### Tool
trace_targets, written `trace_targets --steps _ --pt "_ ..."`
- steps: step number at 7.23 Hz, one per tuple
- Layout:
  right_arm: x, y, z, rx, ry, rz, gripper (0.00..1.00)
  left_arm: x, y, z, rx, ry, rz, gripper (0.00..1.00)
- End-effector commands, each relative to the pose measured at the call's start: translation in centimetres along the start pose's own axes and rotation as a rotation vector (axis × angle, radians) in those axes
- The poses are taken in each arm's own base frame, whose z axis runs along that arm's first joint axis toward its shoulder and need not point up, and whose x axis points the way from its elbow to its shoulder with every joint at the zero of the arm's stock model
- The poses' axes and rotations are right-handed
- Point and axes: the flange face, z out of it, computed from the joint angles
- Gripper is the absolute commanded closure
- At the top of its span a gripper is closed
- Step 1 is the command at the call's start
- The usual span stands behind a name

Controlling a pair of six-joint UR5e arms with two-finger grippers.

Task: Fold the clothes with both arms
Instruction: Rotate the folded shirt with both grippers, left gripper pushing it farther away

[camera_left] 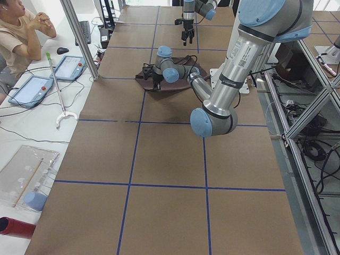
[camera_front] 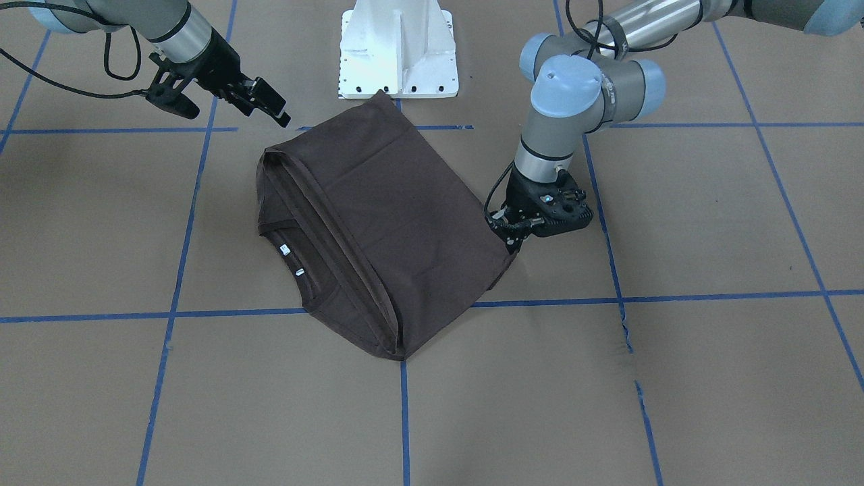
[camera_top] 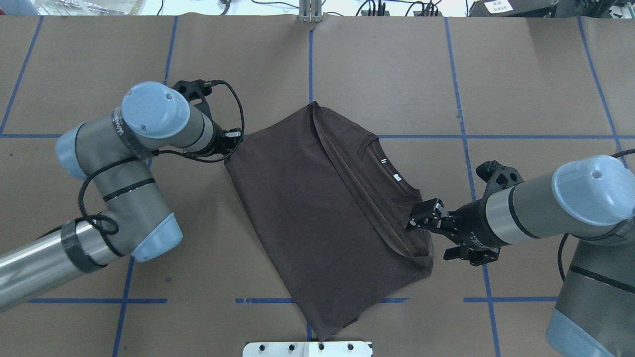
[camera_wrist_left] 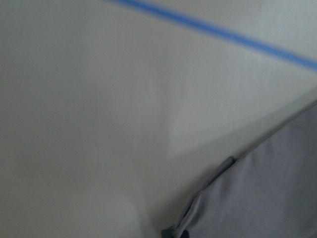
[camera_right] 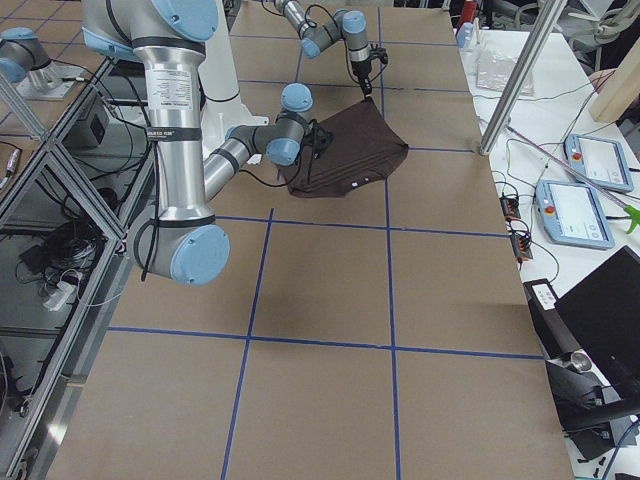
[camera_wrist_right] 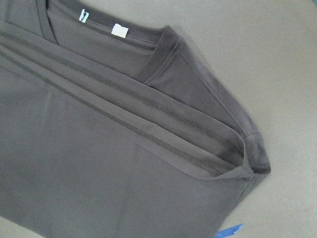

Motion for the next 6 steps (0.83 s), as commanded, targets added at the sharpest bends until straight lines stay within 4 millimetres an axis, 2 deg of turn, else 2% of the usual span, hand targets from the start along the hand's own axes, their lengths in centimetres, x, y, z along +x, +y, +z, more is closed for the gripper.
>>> trace_targets --steps 1,2,3,4,5,6 --pt "-1.9 0.2 0.0 0.029 -0.04 -0.011 0.0 5.4 -9.9 3.8 0.077 -0.005 -0.065 1.0" --pt "-2.6 0.0 -0.2 0.056 -0.062 -0.015 0.0 7.0 -13.3 4.5 0.101 -0.004 -0.086 1.0" --pt "-2.6 -0.3 0.3 0.071 -0.059 -0.013 0.0 6.9 -14.8 7.3 0.105 -0.041 -0.094 1.0" --pt "-3.9 -0.1 0.7 0.086 -0.078 -0.02 0.0 6.3 -16.0 6.9 0.121 -0.022 -0.063 0.57" --pt "-6.5 0.0 3.4 0.116 -0.08 -0.025 0.0 7.2 -16.1 4.8 0.116 0.023 -0.056 0.48" --pt "-8.4 0.5 7.1 0.126 -0.027 -0.03 0.0 4.3 -13.5 2.4 0.049 0.088 -0.042 0.48"
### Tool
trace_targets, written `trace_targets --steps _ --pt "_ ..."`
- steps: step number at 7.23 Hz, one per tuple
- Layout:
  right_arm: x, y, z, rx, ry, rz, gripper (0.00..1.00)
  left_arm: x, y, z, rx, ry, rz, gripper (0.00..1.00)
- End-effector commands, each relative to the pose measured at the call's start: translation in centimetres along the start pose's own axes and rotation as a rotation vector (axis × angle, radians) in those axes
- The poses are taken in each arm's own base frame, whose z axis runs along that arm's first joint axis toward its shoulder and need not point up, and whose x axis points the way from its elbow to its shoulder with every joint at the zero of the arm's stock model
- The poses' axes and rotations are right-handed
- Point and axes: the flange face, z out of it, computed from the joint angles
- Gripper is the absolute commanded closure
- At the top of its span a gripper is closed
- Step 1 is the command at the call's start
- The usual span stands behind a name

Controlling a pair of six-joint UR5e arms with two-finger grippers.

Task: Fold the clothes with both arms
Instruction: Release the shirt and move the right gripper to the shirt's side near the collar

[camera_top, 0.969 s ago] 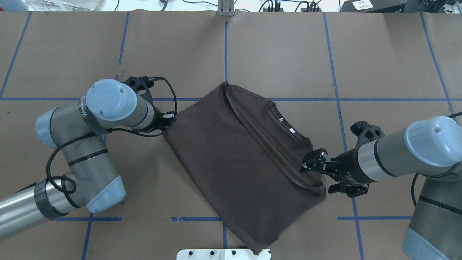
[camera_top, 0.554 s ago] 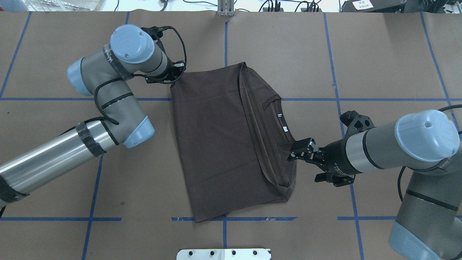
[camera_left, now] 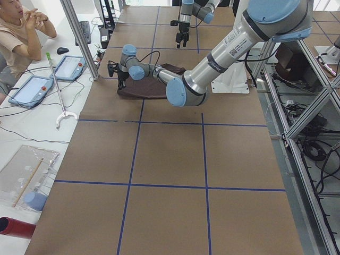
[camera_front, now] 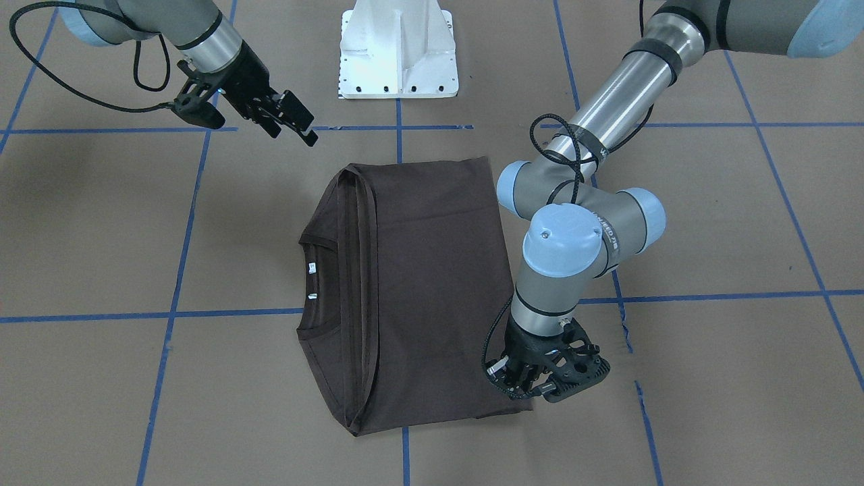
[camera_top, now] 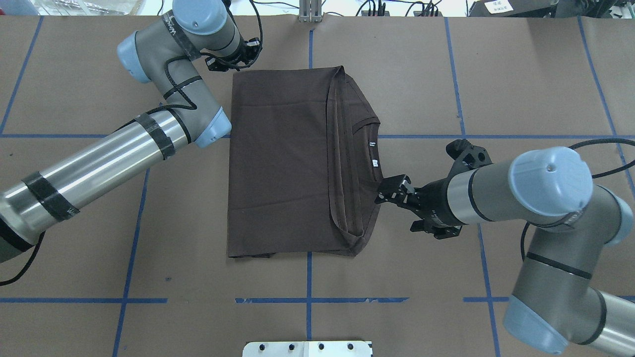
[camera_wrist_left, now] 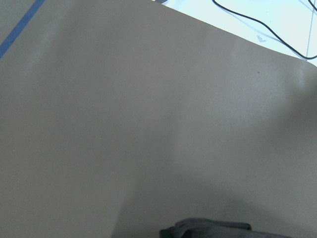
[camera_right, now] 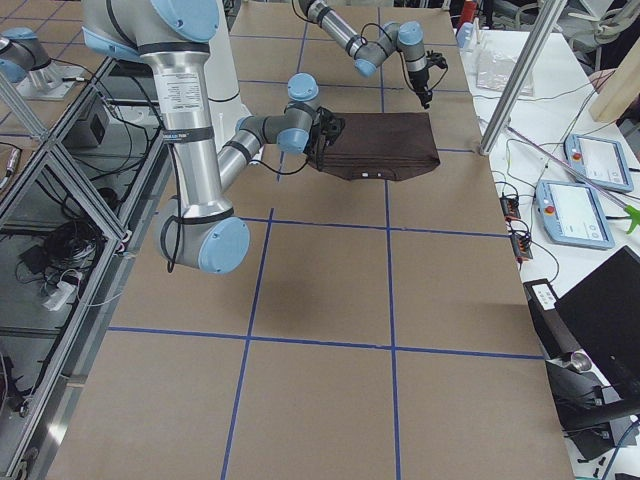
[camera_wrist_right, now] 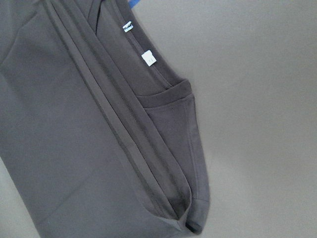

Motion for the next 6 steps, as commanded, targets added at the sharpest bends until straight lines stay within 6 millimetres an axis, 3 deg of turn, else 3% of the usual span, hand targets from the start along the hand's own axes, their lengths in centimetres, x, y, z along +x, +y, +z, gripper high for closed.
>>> trace_targets --steps 1,2,3,4,6 --pt "-2.8 1.7 5.5 0.025 0.081 -0.049 0.0 -7.4 3.6 -5.0 -0.108 0.104 0.019 0.48" --pt "-3.1 2.4 7.2 0.032 0.118 -0.204 0.0 -10.3 4.7 -6.9 -0.108 0.124 0.026 0.48" --pt "-4.1 2.1 10.3 0.021 0.168 -0.359 0.0 -10.4 5.2 -7.4 -0.112 0.134 0.029 0.48" --pt "-4.4 2.3 12.1 0.017 0.218 -0.445 0.0 -10.4 5.5 -7.2 -0.117 0.131 0.011 0.48" --pt "-6.0 3.0 13.4 0.022 0.289 -0.559 0.0 -10.4 6.2 -6.7 -0.128 0.125 0.002 0.48"
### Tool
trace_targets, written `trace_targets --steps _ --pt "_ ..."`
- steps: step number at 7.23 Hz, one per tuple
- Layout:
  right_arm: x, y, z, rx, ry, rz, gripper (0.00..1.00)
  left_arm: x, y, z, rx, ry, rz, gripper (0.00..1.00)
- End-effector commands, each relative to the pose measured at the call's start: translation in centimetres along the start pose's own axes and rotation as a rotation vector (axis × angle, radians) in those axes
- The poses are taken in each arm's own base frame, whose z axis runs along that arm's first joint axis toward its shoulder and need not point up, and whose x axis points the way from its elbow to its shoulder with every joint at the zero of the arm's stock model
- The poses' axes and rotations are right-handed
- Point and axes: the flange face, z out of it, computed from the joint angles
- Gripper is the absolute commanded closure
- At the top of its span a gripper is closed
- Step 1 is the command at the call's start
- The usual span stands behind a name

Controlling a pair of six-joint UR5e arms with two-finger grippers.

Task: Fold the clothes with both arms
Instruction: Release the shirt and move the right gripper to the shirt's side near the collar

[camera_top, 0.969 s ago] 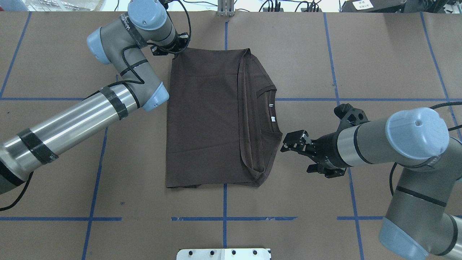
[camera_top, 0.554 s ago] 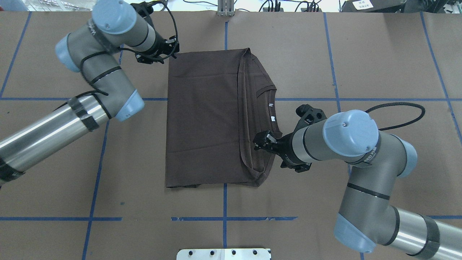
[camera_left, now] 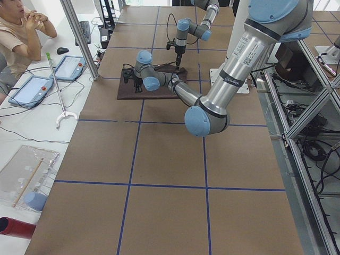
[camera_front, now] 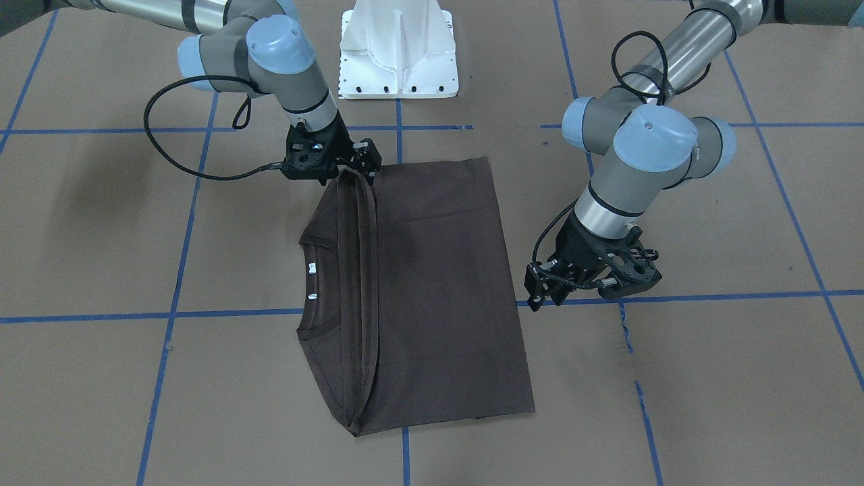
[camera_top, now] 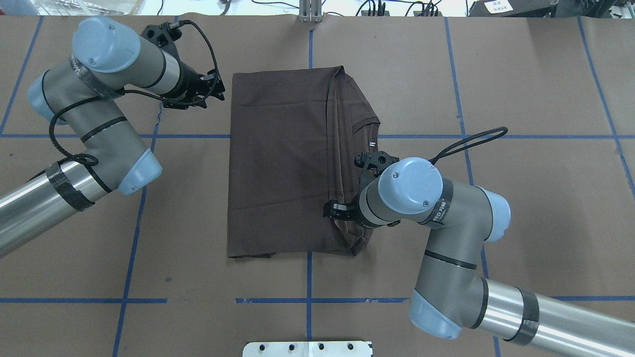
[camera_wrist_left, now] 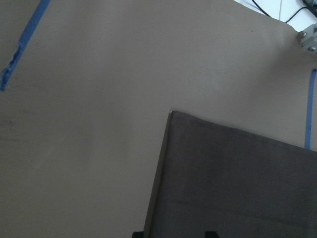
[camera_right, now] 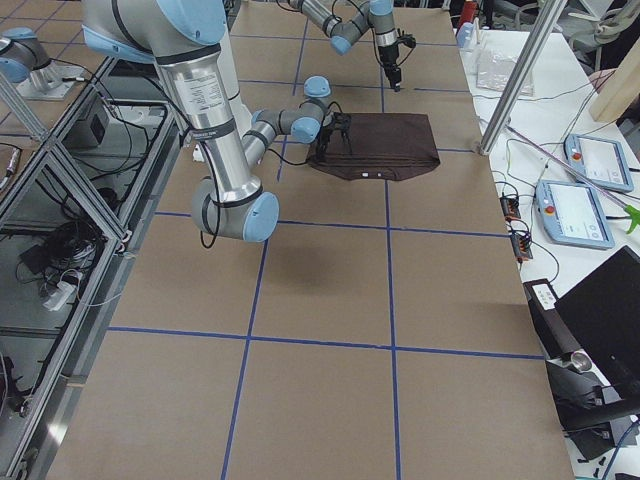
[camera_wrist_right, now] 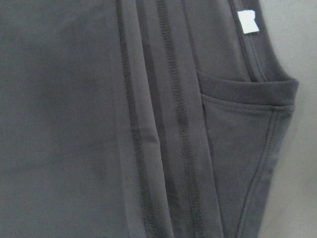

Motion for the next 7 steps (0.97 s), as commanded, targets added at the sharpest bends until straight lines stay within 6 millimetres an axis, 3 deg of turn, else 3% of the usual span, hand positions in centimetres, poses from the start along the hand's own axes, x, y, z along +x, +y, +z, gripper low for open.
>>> trace_targets --steps 1,3,5,6,7 --pt "-1.9 0.4 2.1 -0.001 0.069 -0.13 0.0 0.0 0.6 0.4 -0.009 -0.003 -0.006 0.48" --pt "-1.3 0.9 3.1 -0.003 0.106 -0.169 0.0 0.0 0.7 0.4 -0.01 -0.003 -0.007 0.48" --pt "1.5 -0.2 3.4 -0.012 0.165 -0.244 0.0 -0.5 0.6 0.6 -0.011 -0.01 -0.009 0.48" --pt "5.1 -1.2 3.1 -0.008 0.193 -0.26 0.0 -0.4 0.7 0.5 -0.011 -0.007 -0.009 0.48" --pt "10.2 -0.3 1.3 -0.02 0.211 -0.34 0.0 -0.5 0.8 0.5 -0.012 -0.008 -0.007 0.48"
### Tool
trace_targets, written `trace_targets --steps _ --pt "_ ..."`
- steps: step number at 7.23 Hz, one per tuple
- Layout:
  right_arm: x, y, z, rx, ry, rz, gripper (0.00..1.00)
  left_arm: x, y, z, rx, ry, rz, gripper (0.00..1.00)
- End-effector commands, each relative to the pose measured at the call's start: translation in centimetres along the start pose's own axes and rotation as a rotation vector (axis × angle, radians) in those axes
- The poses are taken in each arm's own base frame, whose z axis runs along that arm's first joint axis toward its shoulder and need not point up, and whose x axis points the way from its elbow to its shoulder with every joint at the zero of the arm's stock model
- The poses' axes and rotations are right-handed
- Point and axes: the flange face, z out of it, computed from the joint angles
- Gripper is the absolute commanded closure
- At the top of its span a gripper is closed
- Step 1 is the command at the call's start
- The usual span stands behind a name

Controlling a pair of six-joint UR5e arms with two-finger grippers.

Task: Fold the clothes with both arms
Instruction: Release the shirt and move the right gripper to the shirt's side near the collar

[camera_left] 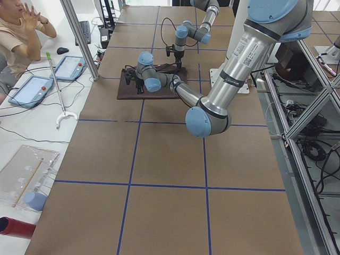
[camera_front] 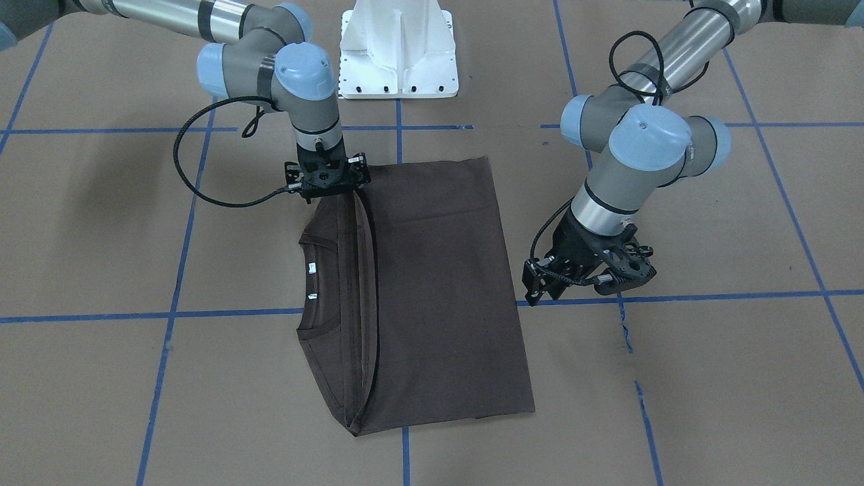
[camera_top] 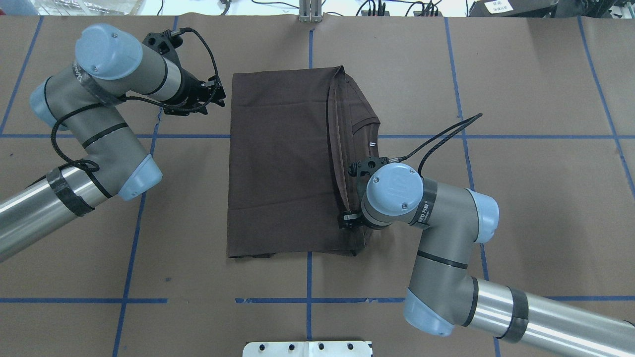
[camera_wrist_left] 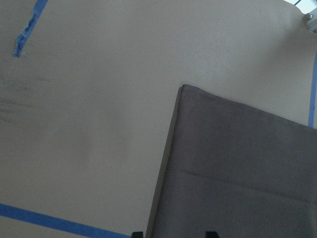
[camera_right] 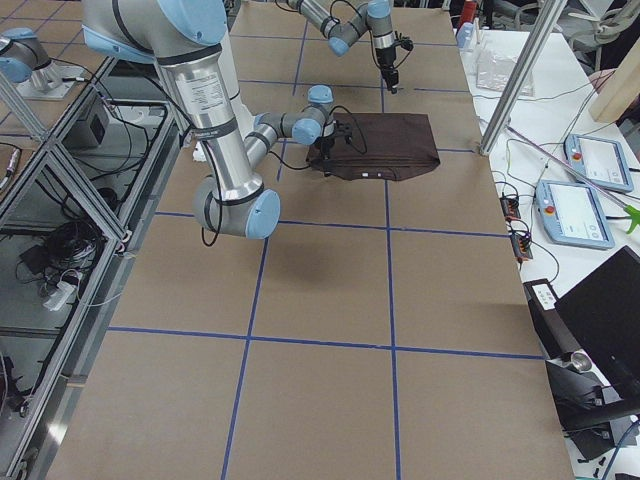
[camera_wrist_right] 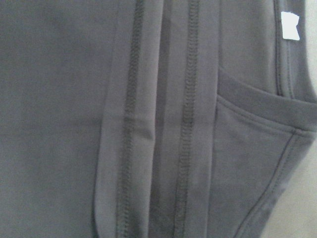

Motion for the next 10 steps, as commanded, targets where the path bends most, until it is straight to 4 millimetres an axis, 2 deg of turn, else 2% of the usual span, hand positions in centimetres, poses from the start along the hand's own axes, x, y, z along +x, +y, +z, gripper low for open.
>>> trace_targets --steps 1,2,4,5,6,7,8,10 --pt "5.4 2.7 -1.0 -0.007 0.025 -0.091 0.0 0.1 0.1 -0.1 -0.001 0.003 0.001 0.48" --pt "2.5 1.3 -2.0 0.014 -0.01 -0.024 0.0 0.4 0.1 -0.5 0.0 0.011 0.003 0.48" --pt "-1.4 0.2 -4.6 0.036 -0.091 0.253 0.02 0.6 0.3 -0.9 0.001 0.019 0.007 0.48" --pt "-2.2 1.1 -4.3 0.02 -0.103 0.42 0.09 0.6 0.3 -1.0 0.001 0.021 0.003 0.48" --pt "-3.3 2.2 -3.8 0.009 -0.141 0.521 0.21 0.6 0.3 -1.0 0.003 0.02 0.003 0.48" --pt "-4.3 3.3 -2.6 0.014 -0.142 0.617 0.23 0.7 0.4 -0.9 0.002 0.02 0.002 0.48" --pt "-4.6 3.5 -2.0 0.017 -0.133 0.643 0.24 0.7 0.4 -1.0 0.002 0.022 0.002 0.48" --pt "-4.3 3.7 -1.6 0.016 -0.124 0.648 0.27 0.7 0.4 -1.1 0.002 0.022 0.001 0.48"
